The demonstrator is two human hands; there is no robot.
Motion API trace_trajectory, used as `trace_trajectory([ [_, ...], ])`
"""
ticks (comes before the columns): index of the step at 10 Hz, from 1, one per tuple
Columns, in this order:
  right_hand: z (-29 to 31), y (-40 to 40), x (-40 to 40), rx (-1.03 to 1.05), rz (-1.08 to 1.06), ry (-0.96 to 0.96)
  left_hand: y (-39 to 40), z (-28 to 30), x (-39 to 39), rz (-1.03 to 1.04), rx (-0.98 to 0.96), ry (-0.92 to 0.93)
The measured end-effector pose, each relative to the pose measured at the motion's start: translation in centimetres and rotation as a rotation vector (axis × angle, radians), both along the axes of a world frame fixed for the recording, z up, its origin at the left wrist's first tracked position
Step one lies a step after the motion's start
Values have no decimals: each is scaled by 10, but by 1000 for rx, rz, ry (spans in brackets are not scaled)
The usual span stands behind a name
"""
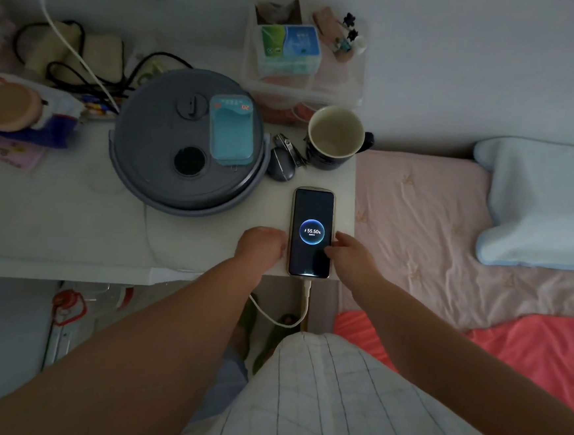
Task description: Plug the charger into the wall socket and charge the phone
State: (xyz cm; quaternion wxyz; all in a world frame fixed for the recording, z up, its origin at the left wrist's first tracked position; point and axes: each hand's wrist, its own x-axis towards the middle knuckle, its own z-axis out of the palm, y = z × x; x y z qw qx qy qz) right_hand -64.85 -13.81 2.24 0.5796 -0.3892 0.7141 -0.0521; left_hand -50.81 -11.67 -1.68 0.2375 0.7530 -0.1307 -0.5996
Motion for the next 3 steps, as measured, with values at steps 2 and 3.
trace_trajectory([
  [2,40,17,-8,-175,-119,-60,24,51,16,-39,-149,-90],
  [3,82,21,-11,-378,-225,-197,34,88,29,0,-296,-79],
])
